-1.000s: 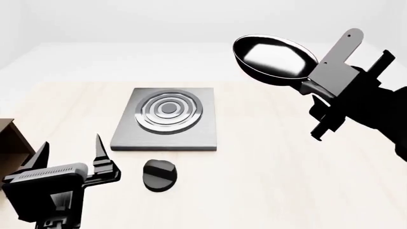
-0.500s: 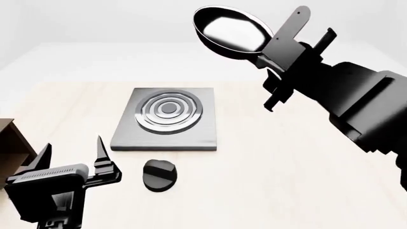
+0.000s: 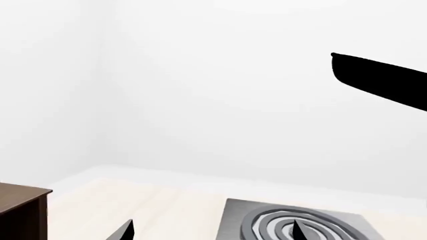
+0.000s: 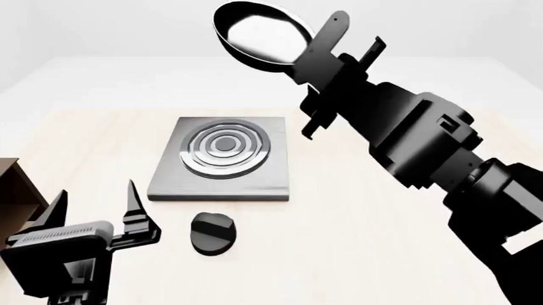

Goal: Turn on the stove and put the frying pan on it.

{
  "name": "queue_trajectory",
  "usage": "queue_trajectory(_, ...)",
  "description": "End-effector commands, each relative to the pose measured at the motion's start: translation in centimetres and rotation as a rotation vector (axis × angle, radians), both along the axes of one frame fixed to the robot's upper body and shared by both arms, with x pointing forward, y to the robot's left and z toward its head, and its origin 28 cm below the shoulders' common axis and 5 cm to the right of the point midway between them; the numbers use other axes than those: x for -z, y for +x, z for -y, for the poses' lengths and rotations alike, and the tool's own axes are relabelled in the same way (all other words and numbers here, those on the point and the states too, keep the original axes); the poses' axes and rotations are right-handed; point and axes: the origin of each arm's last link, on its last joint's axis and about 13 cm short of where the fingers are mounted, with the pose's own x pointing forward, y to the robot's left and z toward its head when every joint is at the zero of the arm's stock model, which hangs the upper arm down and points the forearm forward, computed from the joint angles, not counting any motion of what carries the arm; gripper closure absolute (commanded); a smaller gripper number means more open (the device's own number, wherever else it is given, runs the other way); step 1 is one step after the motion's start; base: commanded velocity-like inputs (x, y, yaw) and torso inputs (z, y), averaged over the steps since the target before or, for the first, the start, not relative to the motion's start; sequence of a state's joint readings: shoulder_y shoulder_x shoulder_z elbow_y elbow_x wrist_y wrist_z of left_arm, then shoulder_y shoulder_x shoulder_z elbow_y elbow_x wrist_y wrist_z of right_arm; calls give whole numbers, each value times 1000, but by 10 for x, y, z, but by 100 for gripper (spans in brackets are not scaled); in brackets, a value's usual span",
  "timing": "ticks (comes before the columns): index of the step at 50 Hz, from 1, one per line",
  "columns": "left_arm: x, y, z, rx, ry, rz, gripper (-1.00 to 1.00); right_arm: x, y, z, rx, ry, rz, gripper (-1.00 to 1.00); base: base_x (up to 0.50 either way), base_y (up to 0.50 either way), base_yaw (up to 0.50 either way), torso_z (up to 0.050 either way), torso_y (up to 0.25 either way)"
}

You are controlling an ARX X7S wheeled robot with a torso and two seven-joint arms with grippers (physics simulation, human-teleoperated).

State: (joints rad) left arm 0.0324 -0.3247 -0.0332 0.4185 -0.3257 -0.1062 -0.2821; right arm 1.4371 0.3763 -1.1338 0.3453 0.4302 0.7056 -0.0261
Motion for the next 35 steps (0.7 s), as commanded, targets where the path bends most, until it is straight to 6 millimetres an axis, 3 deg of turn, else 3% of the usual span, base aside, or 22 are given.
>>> queue_trajectory(1, 0, -1, 1, 16, 3, 15, -100, -10, 12, -19, 51, -28, 156, 100, 0, 0, 0, 0, 0)
queue_trajectory(11, 0, -1, 1, 3, 14, 32, -100, 8, 18, -43, 28, -22, 157, 100, 0, 0, 0, 0, -20)
queue_trajectory(17, -1, -1, 1, 3, 16, 36, -100, 12, 22, -60, 43, -17, 186, 100, 2, 0, 0, 0, -241)
queue_trajectory(35, -2, -4, 3, 54, 19, 50, -100, 13, 21, -83, 20, -13, 213, 100, 0, 0, 0, 0, -250)
